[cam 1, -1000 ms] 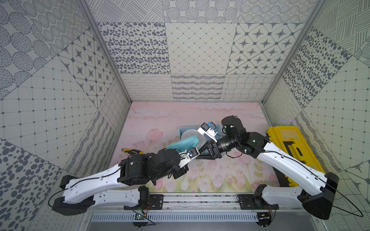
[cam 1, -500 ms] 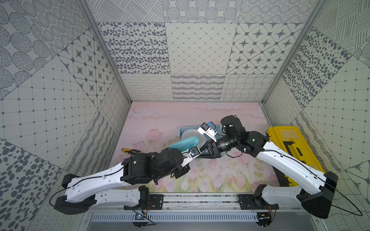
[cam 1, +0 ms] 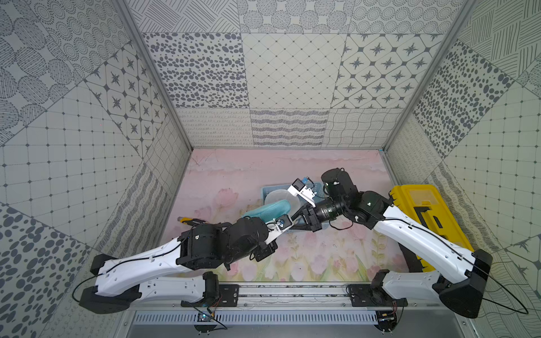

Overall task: Turn the laundry bag inside out
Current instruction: Zip the zipper on the laundry bag.

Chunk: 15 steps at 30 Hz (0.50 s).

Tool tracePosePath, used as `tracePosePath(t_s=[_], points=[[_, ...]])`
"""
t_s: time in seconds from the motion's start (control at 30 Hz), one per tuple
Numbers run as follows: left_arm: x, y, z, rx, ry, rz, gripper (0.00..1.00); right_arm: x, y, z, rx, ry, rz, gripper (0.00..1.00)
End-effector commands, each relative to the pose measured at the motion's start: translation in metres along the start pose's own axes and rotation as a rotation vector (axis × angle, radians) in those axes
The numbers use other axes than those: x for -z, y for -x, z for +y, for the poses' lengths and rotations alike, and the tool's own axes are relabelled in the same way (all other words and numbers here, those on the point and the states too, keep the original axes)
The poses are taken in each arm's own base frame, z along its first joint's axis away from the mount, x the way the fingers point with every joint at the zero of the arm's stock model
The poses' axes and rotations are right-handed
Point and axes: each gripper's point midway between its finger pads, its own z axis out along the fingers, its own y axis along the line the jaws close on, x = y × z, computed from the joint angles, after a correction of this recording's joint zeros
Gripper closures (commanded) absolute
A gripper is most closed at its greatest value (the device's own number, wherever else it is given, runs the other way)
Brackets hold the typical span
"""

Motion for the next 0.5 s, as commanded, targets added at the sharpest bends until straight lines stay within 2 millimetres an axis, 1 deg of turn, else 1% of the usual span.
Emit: tracePosePath(t_s=[0.0,0.07,0.3,0.47], points=[[0.004,0.010,-0.006,0.018,-0.044,-0.037,1.00,0.008,0.023,0.003,0.068,-0.027,-0.078,0.97],[0.005,0.009,-0.004,0.020,-0.034,-0.037,1.00,0.011,0.023,-0.002,0.047,-0.043,-0.085,1.00],[0.009,0.007,0.006,0.047,0.018,-0.051,1.00,0.019,0.013,-0.028,-0.035,-0.114,-0.093,1.00],[0.004,0.002,0.003,0.061,0.010,-0.029,1.00,0.027,0.005,-0.047,-0.093,-0.167,-0.109,1.00]])
